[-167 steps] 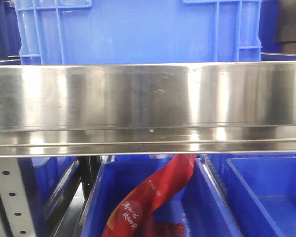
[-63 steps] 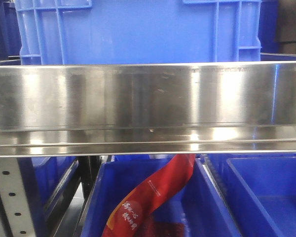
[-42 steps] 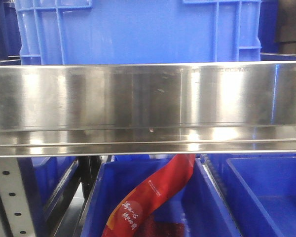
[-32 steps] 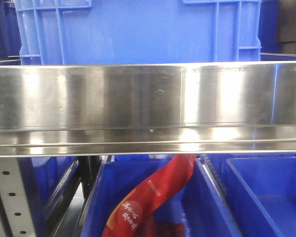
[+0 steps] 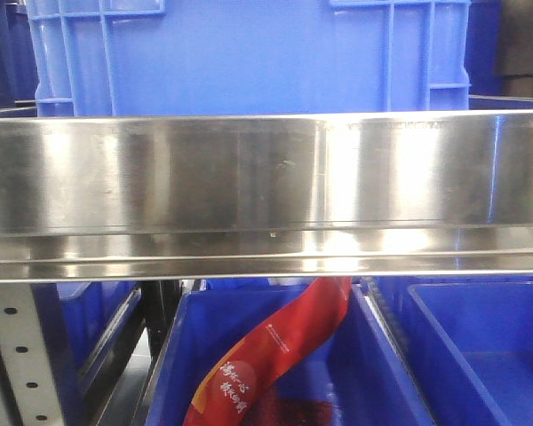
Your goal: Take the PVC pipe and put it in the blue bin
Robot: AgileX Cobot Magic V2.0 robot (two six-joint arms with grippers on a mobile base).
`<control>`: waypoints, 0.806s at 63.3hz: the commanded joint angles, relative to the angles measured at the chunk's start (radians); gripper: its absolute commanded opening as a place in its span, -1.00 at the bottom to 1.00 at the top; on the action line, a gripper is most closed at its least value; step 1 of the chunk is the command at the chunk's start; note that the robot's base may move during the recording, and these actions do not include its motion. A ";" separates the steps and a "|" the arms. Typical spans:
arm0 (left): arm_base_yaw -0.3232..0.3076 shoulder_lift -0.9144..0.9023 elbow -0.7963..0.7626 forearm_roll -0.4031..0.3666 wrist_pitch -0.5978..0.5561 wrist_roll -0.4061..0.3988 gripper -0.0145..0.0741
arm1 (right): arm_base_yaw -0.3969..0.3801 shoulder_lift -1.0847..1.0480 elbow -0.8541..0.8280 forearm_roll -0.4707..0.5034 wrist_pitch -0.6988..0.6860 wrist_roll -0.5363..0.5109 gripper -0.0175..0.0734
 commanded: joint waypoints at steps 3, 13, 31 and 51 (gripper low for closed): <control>0.099 -0.082 0.141 -0.026 -0.110 -0.001 -0.92 | -0.003 -0.004 0.001 0.001 -0.011 -0.001 -0.98; 0.218 -0.235 0.311 -0.026 -0.145 -0.001 -0.92 | -0.003 -0.004 0.001 0.001 -0.011 -0.001 -0.98; 0.330 -0.252 0.384 -0.033 -0.167 -0.001 -0.92 | -0.003 -0.004 0.001 0.001 -0.011 -0.001 -0.98; 0.330 -0.252 0.384 -0.067 -0.167 -0.001 -0.92 | -0.003 -0.004 0.001 0.001 -0.011 -0.001 -0.98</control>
